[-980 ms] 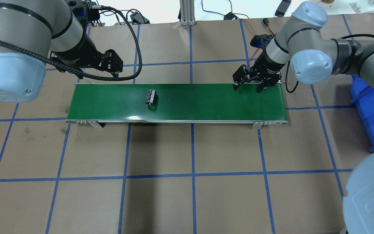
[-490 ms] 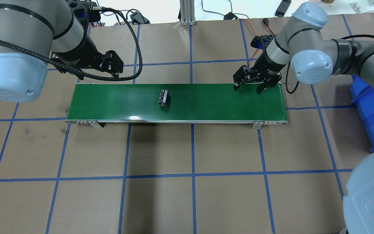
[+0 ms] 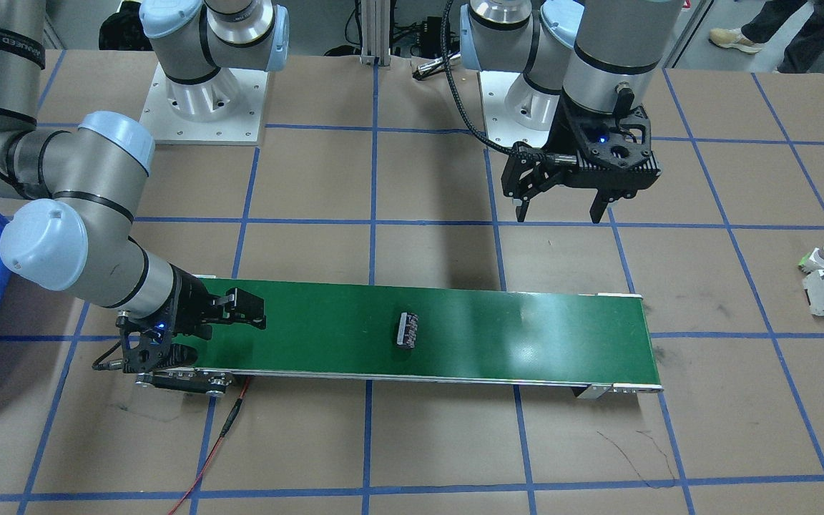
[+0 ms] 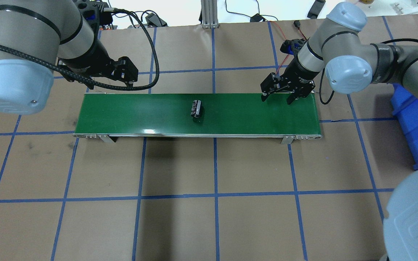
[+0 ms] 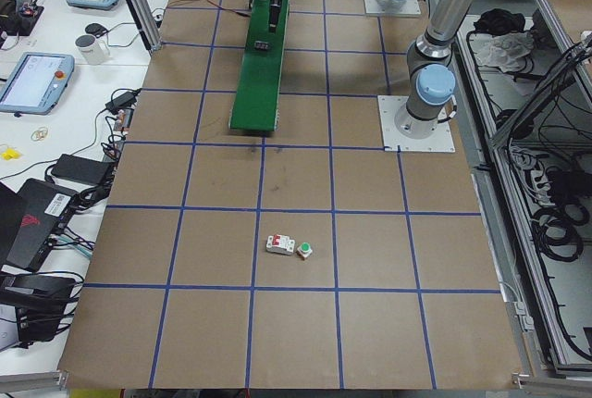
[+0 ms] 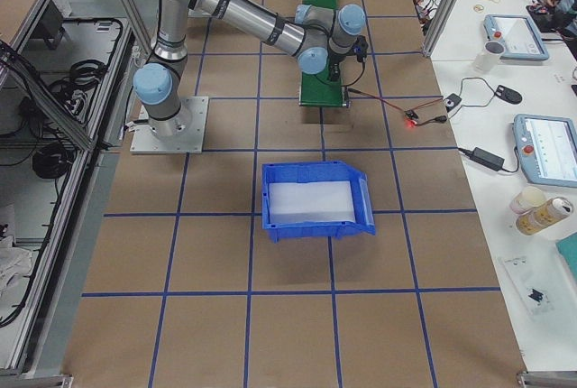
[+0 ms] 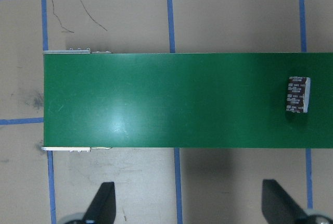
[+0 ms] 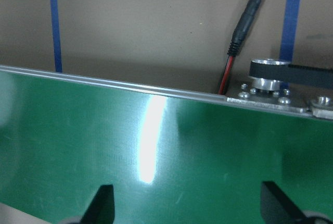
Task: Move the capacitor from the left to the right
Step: 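Raise the left gripper while the right gripper moves above the belt's far end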
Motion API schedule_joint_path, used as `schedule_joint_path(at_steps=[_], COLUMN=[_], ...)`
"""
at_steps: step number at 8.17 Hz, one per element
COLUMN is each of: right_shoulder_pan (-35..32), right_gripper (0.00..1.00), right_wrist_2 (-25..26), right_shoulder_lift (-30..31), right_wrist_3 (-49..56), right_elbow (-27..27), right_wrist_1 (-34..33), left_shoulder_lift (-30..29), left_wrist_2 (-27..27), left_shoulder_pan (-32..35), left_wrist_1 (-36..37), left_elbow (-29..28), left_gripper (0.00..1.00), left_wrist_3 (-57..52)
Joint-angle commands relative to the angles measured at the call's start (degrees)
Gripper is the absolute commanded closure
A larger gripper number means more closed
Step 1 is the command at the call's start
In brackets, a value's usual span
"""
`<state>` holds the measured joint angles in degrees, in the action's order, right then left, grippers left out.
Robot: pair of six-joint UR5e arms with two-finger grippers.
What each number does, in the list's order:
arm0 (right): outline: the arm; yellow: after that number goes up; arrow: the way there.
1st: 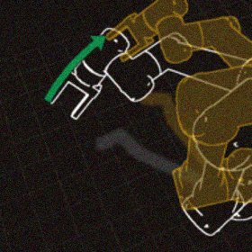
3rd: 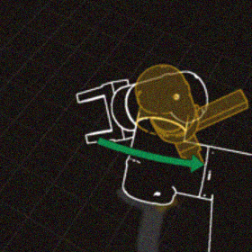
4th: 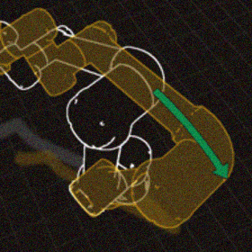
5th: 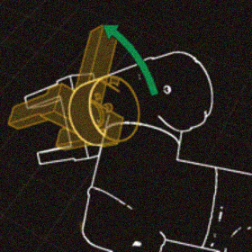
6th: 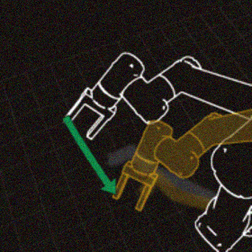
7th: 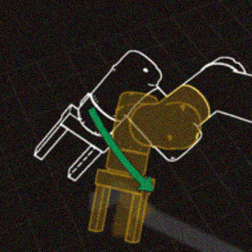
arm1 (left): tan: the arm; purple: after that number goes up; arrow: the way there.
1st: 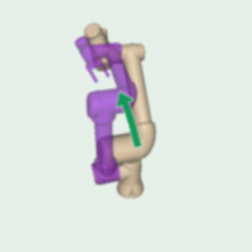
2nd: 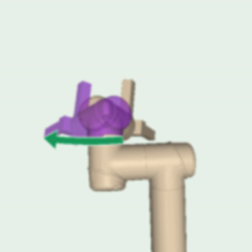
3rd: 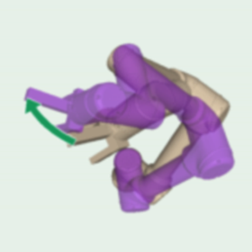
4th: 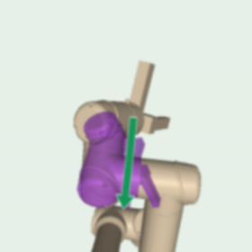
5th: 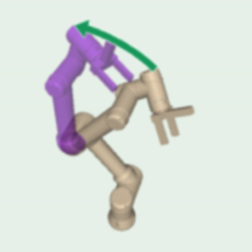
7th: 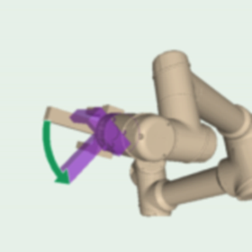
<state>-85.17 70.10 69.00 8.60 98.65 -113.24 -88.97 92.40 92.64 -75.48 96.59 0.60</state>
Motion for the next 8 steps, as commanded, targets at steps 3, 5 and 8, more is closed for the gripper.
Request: schedule_joint_path(at_steps=[3,5,8], right_shoulder_pan=[0.0,0.0,0.0], right_gripper=[0.00,0.00,0.00], right_wrist_2=[0.0,0.0,0.0], right_shoulder_lift=[-0.1,-0.1,-0.1], right_wrist_3=[-0.1,-0.1,-0.1], right_elbow=[0.1,0.1,0.2], right_wrist_1=[-0.1,-0.1,-0.1], left_shoulder_lift=[-1.1,-1.1,-1.1], left_wrist_2=[0.3,-0.8,-0.2], left_shoulder_pan=[-0.2,-0.2,-0.2], left_wrist_1=[0.9,-0.1,0.5], left_elbow=[0.1,0.1,0.1], left_gripper=[0.00,0.00,0.00], left_wrist_3=[-0.3,1.2,1.2])
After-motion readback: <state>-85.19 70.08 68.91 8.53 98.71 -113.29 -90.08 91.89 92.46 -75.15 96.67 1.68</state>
